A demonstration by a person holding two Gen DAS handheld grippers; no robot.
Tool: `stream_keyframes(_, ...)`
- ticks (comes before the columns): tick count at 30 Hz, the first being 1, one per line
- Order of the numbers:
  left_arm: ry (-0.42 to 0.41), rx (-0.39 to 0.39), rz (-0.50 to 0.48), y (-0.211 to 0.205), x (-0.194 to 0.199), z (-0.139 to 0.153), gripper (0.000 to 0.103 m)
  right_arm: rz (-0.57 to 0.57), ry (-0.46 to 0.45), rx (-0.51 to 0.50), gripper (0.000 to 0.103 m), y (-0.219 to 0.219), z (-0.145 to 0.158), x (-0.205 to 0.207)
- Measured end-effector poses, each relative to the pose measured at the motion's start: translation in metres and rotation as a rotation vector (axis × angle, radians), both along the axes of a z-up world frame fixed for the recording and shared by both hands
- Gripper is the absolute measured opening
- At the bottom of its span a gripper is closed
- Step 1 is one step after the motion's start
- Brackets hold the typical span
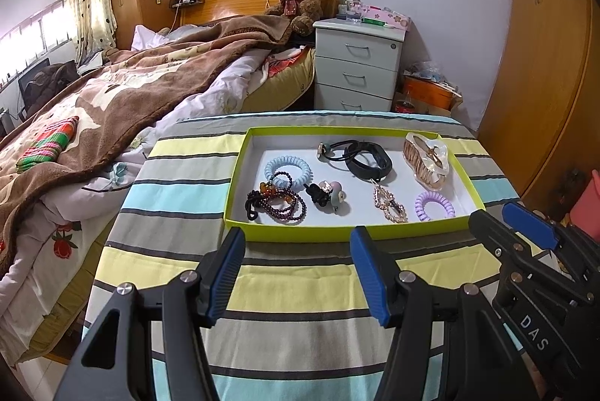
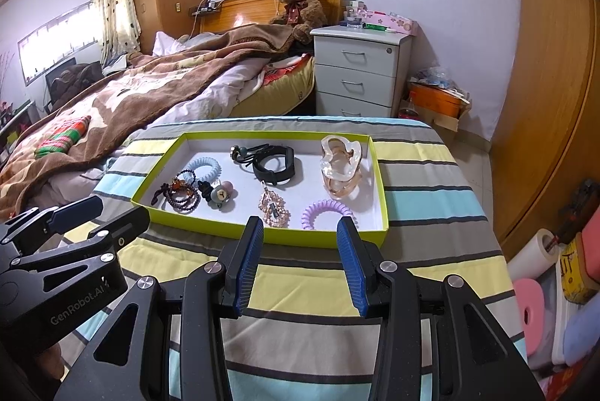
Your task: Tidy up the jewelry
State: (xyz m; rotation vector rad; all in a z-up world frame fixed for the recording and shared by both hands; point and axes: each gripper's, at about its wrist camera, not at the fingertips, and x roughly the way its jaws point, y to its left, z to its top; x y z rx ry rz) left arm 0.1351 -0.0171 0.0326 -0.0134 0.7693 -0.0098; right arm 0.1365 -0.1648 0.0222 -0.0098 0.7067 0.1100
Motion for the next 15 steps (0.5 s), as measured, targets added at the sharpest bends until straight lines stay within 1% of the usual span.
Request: stream_keyframes(15,0.012,0.000,0.005,0.0022,-0.0001,-0.0021,0.060,-0.003,0.003,0.001,0.042,0.0012,-0.0002,-0.0018)
